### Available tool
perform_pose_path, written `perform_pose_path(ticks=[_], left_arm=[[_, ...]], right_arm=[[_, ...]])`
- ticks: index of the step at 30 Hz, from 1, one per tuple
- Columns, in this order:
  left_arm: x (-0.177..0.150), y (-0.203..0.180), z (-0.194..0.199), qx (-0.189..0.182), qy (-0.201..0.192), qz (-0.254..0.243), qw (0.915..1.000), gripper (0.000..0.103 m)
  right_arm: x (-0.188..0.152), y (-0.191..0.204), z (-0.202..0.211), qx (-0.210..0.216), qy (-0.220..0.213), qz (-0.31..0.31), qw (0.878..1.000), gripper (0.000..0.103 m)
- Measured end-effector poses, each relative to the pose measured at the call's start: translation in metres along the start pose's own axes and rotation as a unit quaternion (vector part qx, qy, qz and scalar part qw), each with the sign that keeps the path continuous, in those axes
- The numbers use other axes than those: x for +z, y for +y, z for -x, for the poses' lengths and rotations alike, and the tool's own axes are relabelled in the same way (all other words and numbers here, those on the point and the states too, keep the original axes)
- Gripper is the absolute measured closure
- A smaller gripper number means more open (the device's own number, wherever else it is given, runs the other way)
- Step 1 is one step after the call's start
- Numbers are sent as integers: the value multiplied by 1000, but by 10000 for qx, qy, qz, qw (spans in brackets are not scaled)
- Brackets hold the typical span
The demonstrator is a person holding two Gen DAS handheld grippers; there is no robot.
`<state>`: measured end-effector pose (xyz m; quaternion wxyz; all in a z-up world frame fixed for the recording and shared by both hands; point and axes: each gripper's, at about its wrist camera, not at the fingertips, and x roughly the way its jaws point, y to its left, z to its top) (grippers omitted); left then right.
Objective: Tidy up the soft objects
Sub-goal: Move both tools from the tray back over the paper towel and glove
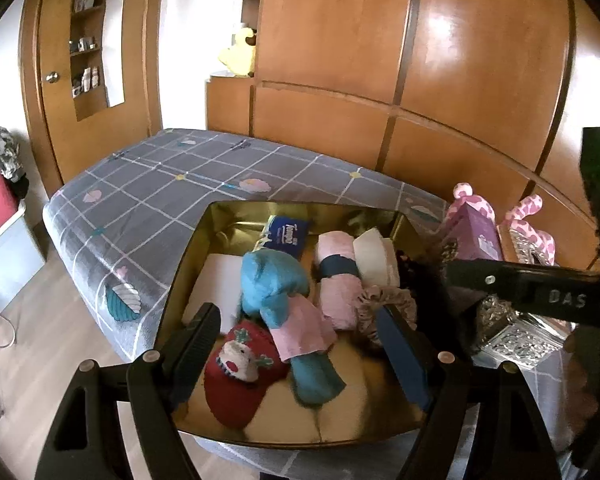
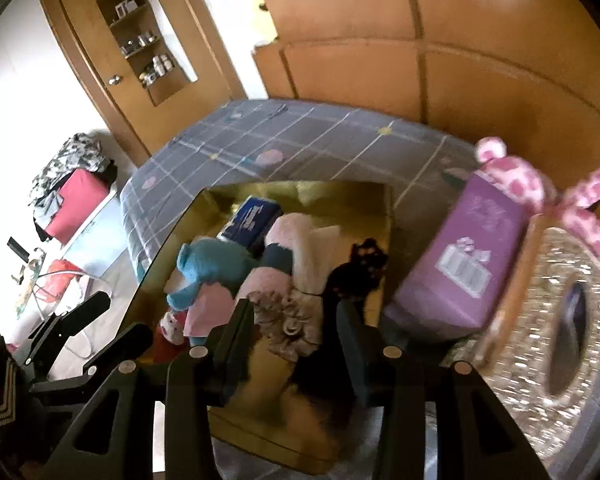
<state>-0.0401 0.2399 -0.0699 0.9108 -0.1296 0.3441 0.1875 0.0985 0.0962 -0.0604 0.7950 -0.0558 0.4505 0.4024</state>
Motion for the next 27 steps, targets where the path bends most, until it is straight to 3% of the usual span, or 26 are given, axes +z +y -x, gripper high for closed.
perform_pose_path(ticks=[7, 16, 22, 27], left_arm=[[2, -11, 7, -58, -91, -174, 9998, 22], [4, -41, 16, -215, -158, -564, 9981, 22], [10, -67, 21, -373, -239, -922, 9948, 22], [13, -96, 24, -552, -284, -1247, 9903, 22]], right_arm=[[-9, -20, 40, -392, -420, 30, 9983, 60], [-31, -82, 88, -883, -793, -504, 9917, 60], [-50, -138, 121, -1429, -927, -930, 9810, 60], [-73, -197, 157, -1966, -1064, -1495, 9632, 60]])
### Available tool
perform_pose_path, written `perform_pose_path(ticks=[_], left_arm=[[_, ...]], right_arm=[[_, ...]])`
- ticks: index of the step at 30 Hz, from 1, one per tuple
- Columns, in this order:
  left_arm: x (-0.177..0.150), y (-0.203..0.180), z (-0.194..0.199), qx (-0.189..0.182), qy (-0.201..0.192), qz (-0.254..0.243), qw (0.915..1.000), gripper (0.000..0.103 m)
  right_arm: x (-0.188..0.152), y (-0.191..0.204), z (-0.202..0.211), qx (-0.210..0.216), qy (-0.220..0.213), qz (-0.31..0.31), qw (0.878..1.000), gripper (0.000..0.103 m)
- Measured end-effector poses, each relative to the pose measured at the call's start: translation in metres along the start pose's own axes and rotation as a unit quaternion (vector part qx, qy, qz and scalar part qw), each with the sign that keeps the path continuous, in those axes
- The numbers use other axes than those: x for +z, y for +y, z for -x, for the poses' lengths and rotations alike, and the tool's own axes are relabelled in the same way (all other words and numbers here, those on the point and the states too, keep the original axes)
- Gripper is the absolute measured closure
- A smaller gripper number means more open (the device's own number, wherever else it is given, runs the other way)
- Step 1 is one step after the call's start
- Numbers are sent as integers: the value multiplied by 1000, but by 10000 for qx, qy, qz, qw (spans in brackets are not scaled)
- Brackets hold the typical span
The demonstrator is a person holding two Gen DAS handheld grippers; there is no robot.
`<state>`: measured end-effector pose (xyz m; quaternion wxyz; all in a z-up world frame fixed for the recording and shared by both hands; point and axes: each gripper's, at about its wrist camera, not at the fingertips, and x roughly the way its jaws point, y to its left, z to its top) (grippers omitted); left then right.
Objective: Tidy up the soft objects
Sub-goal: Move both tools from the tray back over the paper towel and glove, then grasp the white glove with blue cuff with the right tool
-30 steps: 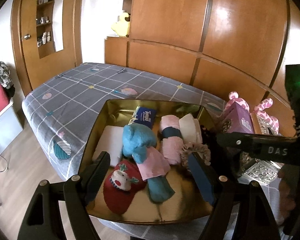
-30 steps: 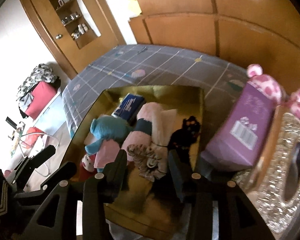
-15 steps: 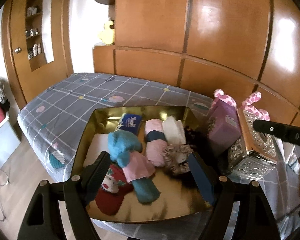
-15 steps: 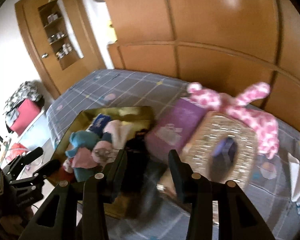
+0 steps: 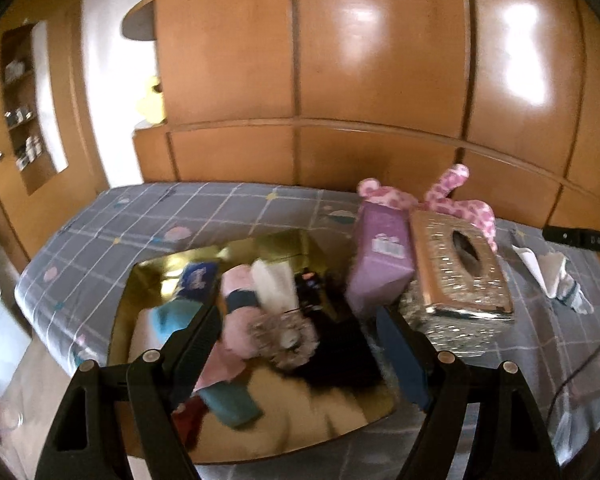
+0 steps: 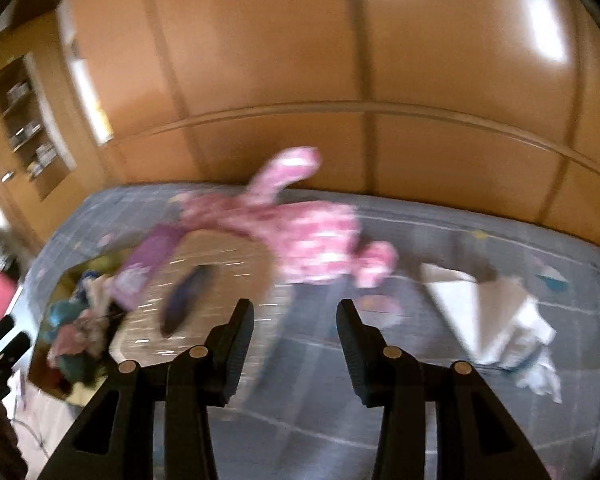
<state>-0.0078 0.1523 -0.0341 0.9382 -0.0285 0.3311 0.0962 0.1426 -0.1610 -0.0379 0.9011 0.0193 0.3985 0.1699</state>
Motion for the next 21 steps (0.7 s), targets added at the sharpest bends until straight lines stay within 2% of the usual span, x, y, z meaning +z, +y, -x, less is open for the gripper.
perform_pose_path(ticks=[5, 11, 15, 18, 20, 21], left_arm=[[7, -32, -3, -213, 8, -344, 9992, 22], [16, -79, -8, -516, 35, -832, 9952, 22], [24, -113, -10, -831, 57, -1132, 9901, 22], [29, -143, -15, -1075, 163, -1341, 9850, 22], [31, -163, -19, -1237, 231, -1478, 9810, 22], [32, -175, -21, -1337, 260, -1551, 9785, 22]], right_arm=[[-4, -75, 14, -600, -152, -677, 9958, 60], [-17, -153, 24, -1306, -294, -1402, 9810, 60], [-38, -203, 28, -1748, -408, -2067, 9618, 60], [-61, -234, 29, -1994, -476, -2628, 9428, 60], [-70, -254, 30, -1930, -333, -3141, 9290, 60], [-73, -261, 34, -1799, -451, -3372, 9230, 60]])
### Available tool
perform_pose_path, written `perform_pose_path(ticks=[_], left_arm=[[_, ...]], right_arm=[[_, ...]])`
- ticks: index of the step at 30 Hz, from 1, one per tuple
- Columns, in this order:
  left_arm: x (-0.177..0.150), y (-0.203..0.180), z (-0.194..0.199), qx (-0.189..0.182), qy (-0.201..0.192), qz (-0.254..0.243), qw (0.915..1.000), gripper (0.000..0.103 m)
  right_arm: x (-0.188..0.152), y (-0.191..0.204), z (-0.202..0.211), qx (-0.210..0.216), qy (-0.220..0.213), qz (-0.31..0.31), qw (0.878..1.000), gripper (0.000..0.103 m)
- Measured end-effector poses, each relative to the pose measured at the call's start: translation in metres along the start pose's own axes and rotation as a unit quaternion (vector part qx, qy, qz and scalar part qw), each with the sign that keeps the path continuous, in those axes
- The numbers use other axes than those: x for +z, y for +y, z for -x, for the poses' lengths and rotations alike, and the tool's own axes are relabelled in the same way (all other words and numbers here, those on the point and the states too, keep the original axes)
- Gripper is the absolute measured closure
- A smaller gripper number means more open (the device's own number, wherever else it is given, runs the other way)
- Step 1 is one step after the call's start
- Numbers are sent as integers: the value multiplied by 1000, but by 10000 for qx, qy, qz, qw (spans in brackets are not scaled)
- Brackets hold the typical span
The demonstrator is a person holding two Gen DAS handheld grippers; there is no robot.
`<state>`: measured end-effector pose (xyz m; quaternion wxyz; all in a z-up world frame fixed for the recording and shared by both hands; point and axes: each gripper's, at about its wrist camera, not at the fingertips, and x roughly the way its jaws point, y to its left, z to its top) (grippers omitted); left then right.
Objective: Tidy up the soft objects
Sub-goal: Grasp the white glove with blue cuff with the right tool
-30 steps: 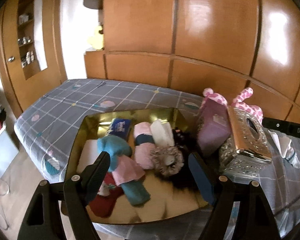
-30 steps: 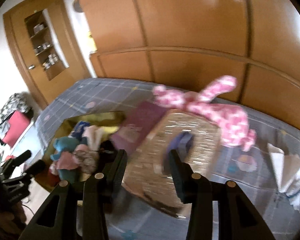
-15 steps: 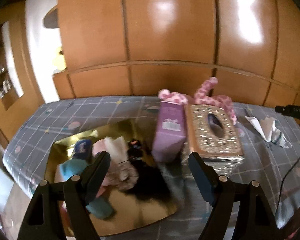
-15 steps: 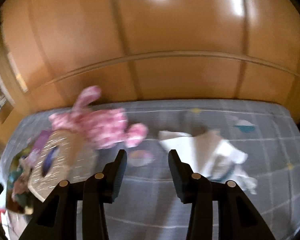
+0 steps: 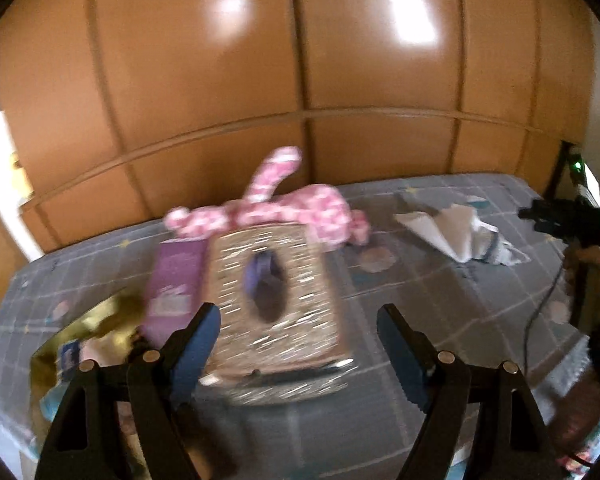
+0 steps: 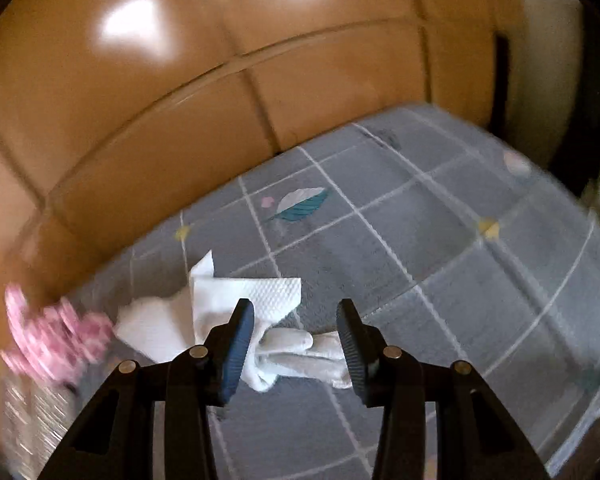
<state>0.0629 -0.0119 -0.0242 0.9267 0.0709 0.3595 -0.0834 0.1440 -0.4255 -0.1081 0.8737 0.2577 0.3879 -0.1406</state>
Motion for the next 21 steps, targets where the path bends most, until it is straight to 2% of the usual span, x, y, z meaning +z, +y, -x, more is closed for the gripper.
perform_pose_path(ticks=[4, 8, 12, 14, 17, 21], left_arm=[[14, -38, -25, -300, 136, -302, 9990, 22], [24, -71, -56, -797, 542, -306, 9949, 25], [30, -102, -82, -966, 803, -456, 9910, 30], [31, -113, -94, -1059, 950, -454, 9888, 31], [30, -126, -107, -1150, 1116, -430, 9861, 31], [22, -135, -116, -1213, 1223, -457, 9840, 31]], right_arm=[[2, -16, 3, 110, -12, -472, 9988, 60], [1, -18, -2, 213, 227, -671, 9973, 60], [0, -21, -10, 379, 407, -741, 9957, 60], [-2, -18, -18, 600, 612, -715, 9937, 60], [-5, -2, -28, 729, 912, -341, 9926, 60], [-12, 27, -34, 484, 973, 468, 9930, 58]])
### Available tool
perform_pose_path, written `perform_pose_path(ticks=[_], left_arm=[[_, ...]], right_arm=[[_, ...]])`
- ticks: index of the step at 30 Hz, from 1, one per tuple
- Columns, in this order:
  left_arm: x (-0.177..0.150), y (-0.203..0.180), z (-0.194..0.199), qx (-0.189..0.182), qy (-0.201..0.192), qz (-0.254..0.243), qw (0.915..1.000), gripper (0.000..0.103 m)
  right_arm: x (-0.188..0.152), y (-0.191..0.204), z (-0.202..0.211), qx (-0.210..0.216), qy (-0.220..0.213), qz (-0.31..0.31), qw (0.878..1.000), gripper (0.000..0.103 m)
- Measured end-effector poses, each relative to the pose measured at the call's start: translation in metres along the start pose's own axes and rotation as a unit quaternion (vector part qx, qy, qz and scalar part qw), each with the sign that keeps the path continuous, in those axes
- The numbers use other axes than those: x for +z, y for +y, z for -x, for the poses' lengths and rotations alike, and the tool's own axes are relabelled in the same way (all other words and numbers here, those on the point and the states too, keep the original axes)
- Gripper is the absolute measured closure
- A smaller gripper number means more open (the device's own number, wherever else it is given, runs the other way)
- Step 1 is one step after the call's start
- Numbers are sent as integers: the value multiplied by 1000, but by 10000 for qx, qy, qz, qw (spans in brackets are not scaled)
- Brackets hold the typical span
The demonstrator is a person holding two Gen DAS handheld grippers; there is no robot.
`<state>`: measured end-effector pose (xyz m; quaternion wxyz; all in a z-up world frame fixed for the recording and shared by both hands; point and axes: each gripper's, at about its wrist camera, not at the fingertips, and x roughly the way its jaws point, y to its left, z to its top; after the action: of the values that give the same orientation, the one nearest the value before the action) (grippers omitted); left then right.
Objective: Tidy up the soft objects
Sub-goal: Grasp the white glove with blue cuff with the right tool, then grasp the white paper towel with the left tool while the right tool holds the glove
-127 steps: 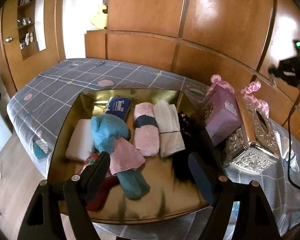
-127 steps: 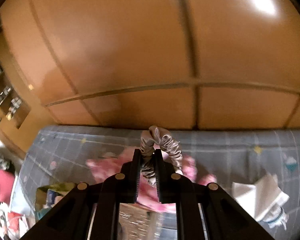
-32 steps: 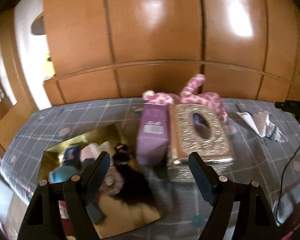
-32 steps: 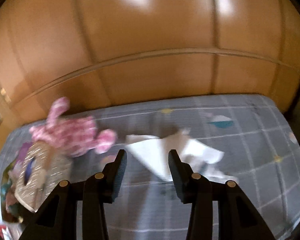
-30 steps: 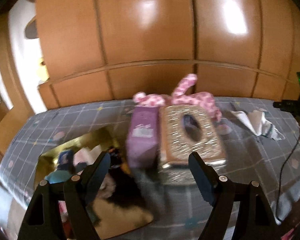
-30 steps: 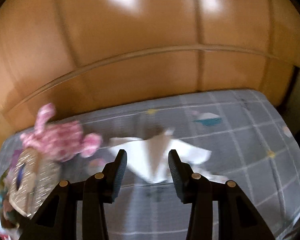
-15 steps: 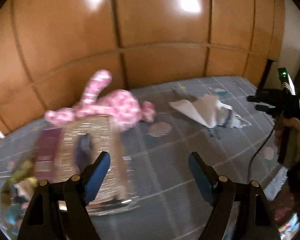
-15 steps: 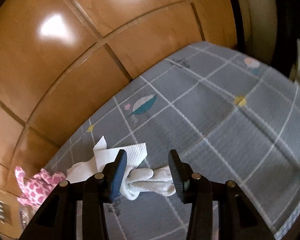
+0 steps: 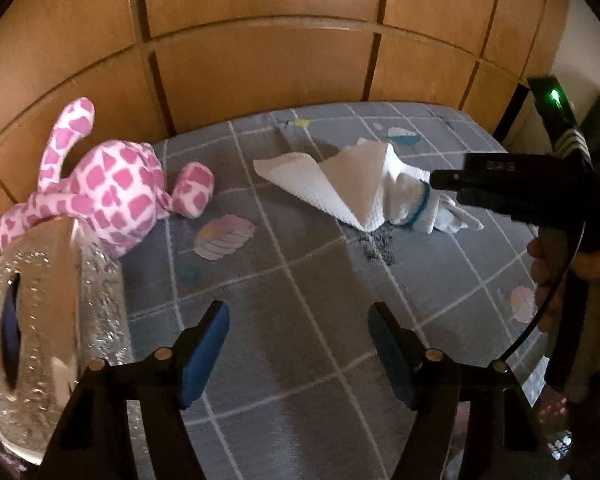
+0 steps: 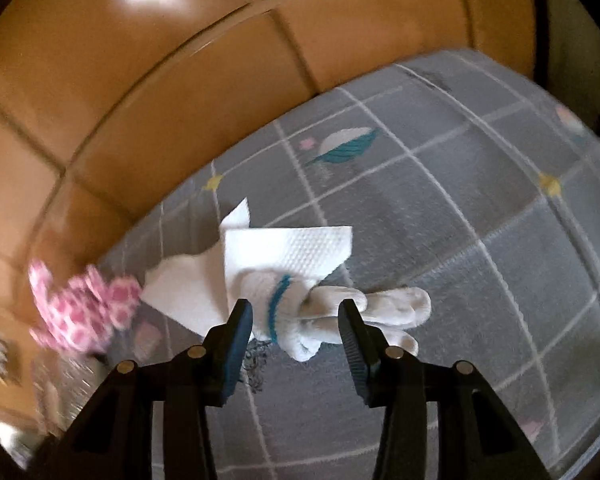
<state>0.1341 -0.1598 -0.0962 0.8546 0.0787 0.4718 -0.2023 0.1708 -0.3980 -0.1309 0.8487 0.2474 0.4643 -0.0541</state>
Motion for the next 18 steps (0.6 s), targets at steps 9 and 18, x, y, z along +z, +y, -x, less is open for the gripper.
perform_pose_path(ticks=[9, 18], left_arm=[[-7, 3, -11, -193, 78, 123, 9997, 31], [-8, 11, -9, -260, 50, 260, 9993, 31]], right_arm=[[-12, 34, -27, -935, 59, 1375, 9861, 58], [-11, 30, -11, -1062, -266, 1552, 9818, 86]])
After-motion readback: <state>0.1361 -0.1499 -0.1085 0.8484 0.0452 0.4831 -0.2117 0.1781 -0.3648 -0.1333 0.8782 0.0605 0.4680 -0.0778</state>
